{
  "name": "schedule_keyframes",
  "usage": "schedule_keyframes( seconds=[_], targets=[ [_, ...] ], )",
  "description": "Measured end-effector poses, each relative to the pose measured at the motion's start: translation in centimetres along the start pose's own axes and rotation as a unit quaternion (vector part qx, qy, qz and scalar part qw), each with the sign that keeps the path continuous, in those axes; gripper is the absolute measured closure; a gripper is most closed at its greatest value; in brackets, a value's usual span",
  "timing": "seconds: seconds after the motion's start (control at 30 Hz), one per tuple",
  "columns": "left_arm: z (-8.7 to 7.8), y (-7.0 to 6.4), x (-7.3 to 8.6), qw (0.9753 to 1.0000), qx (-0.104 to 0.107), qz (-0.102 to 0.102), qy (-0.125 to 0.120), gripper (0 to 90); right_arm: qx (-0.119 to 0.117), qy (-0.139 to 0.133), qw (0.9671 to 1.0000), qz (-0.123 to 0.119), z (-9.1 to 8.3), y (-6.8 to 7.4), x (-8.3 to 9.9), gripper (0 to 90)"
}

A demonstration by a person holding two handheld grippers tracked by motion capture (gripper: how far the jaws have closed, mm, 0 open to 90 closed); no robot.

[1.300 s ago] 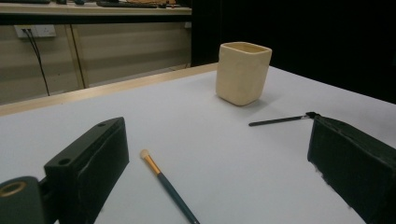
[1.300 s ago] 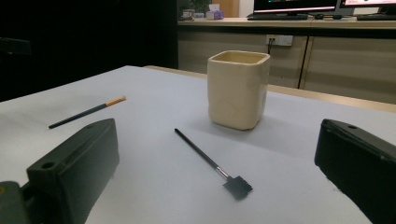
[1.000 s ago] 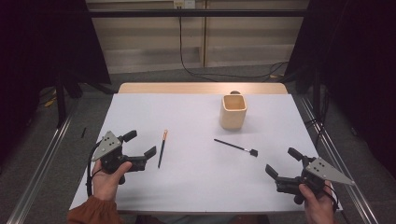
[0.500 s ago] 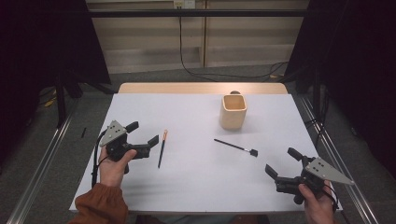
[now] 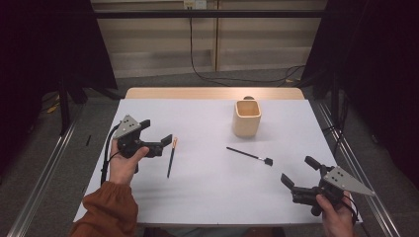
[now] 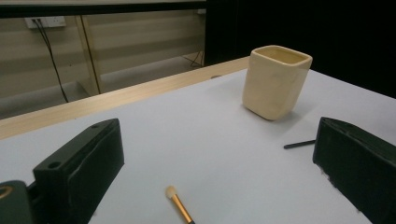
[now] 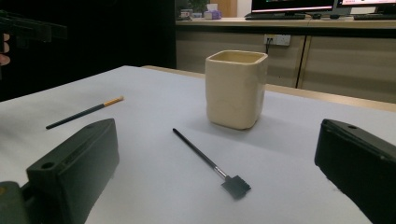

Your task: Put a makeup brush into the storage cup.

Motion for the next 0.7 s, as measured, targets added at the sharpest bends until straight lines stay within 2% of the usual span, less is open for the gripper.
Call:
schedule_keyframes(
  seconds=[0.13,0.2,0.3,0.37,0.5,0.57,0.7],
  targets=[
    [0.5,0.1,-0.5,1.0000,0.000,0.006,0.005,2.1,0.001,0.000,1.0000,0.001,0.0,0.0,0.0,0.0],
    [0.7,0.3,-0.5,0.9998,-0.003,0.010,0.016,2.0,0.001,0.000,1.0000,0.001,0.0,0.0,0.0,0.0],
    [0.9,0.4,-0.9,0.9999,0.002,0.008,0.015,2.6,0.002,0.001,1.0000,0.001,0.0,0.0,0.0,0.0],
    [1.0,0.5,-1.3,0.9999,0.000,0.013,0.009,3.0,0.002,-0.001,1.0000,0.002,0.0,0.0,0.0,0.0],
    [1.2,0.9,-1.3,0.9993,-0.017,0.016,0.029,3.4,0.002,-0.001,1.0000,0.001,0.0,0.0,0.0,0.0],
    [1.3,1.0,-1.3,0.9992,-0.016,0.011,0.034,4.2,0.001,0.000,1.0000,0.001,0.1,0.0,0.0,0.0],
    [1.5,1.5,-1.4,0.9979,-0.019,0.002,0.062,4.8,-0.001,0.001,1.0000,0.001,0.1,0.0,0.0,0.0]
  ],
)
Point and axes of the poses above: each handheld gripper's, and its own axes: z roughly forward along the jaws, x roughly out of its underside, y roughly to its left, the point moved 9 cm from there along z, roughly forward along the jaws, and after that the axes turned 7 degrees about x, right-handed, at the moved point
